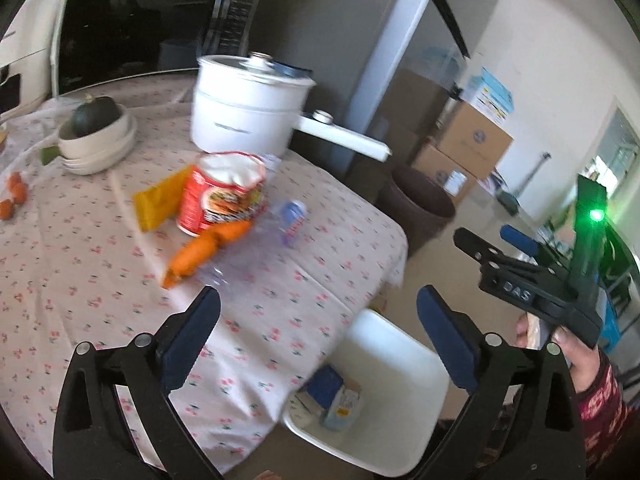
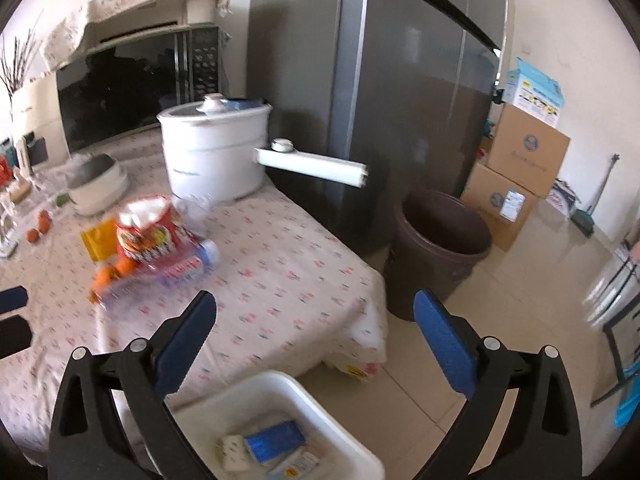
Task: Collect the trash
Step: 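Grasp the orange peel with the left gripper while the right approaches the water bottle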
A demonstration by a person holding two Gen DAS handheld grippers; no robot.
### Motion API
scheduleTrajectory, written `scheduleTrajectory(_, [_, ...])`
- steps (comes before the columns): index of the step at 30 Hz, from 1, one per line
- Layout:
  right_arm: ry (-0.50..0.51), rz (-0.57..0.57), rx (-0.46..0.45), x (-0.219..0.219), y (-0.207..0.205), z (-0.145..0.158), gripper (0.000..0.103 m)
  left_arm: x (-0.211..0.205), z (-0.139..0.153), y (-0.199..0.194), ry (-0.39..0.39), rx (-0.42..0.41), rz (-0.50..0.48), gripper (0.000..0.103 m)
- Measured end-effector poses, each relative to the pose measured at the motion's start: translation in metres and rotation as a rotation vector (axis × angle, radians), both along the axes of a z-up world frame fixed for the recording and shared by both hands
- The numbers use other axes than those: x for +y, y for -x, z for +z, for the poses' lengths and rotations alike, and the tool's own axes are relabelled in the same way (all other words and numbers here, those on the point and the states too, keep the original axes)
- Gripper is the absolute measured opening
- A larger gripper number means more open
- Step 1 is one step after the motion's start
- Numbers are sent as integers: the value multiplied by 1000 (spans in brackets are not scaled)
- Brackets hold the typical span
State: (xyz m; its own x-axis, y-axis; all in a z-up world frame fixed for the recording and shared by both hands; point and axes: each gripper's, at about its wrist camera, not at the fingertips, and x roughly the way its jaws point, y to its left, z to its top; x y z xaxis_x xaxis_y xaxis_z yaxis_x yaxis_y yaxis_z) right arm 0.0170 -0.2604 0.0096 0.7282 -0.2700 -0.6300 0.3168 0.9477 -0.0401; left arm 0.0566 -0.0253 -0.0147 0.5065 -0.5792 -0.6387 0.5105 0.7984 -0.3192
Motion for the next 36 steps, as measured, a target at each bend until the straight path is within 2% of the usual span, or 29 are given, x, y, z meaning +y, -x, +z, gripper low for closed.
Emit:
scheduleTrajectory(5, [-4,28,18,13,-11,-12,96,19,3,-21,9,12,79,95])
scheduleTrajectory(10, [-24,29,82,11,-20,-39,96,35,0,-40,8,28,151,95])
scheduleTrajectory(15, [-42,34,139,11,-28,-56,96,41,-13,-64,-31,47,197,95])
scheduleTrajectory(24, [-77,72,109,18,-32,-49,96,50,-45,-108,-86,122,210,94])
scheduleTrajectory(30, [-116,56,132,6,-34,-55,96,68,-57,-126,-97,153,210,87])
scheduleTrajectory(36, [-151,45,135,0,-33,-57,96,63,-76,-134,-124,197,177,82])
